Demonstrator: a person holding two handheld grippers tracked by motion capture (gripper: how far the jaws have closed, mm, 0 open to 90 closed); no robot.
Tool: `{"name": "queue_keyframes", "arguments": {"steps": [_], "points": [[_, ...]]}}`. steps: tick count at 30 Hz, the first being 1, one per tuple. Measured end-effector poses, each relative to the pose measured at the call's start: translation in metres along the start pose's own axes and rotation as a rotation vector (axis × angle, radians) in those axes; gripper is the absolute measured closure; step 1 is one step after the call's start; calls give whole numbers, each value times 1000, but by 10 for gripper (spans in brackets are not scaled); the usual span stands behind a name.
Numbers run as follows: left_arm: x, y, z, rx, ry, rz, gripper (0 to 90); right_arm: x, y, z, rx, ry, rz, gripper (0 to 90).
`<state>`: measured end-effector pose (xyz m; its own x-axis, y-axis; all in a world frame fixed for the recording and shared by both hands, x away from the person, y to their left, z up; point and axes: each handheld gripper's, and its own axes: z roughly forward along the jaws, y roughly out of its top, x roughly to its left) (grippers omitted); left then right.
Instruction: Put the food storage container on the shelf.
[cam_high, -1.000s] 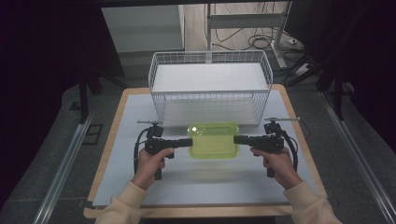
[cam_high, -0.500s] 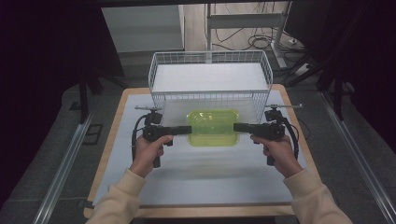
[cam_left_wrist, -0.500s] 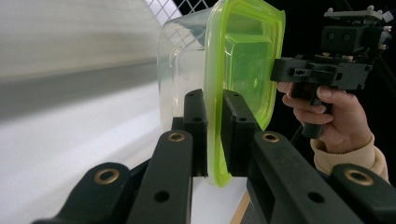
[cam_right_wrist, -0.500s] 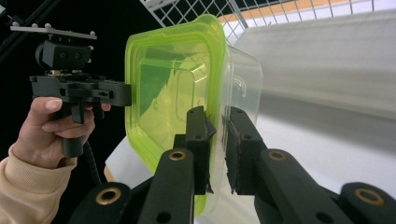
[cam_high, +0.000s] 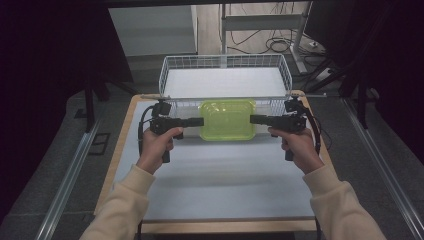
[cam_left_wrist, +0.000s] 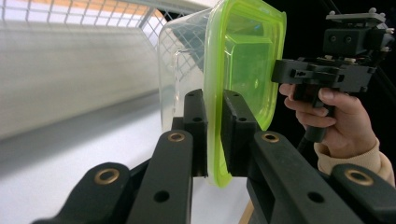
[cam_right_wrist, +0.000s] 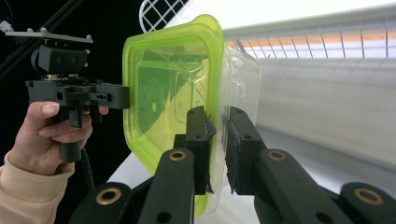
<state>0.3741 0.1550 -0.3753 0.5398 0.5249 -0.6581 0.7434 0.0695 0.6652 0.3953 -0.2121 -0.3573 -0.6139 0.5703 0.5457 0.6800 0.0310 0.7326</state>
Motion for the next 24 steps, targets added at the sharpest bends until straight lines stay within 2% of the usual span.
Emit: {"name": "queue_keyframes", "arguments": {"steps": [7,17,19,24], "points": [[-3,15,-4,-5,4,4,824,3,15,1,-4,0,-12,808],[-5,48,-6,-12,21,24,824,3,45,5,-25,3,-4,808],[-4,54,-7,-13,26,30,824,2,51,7,-28,1,-7,808],[4,67,-5,-20,26,13,824,-1,68,16,-34,-11,-1,808]]}}
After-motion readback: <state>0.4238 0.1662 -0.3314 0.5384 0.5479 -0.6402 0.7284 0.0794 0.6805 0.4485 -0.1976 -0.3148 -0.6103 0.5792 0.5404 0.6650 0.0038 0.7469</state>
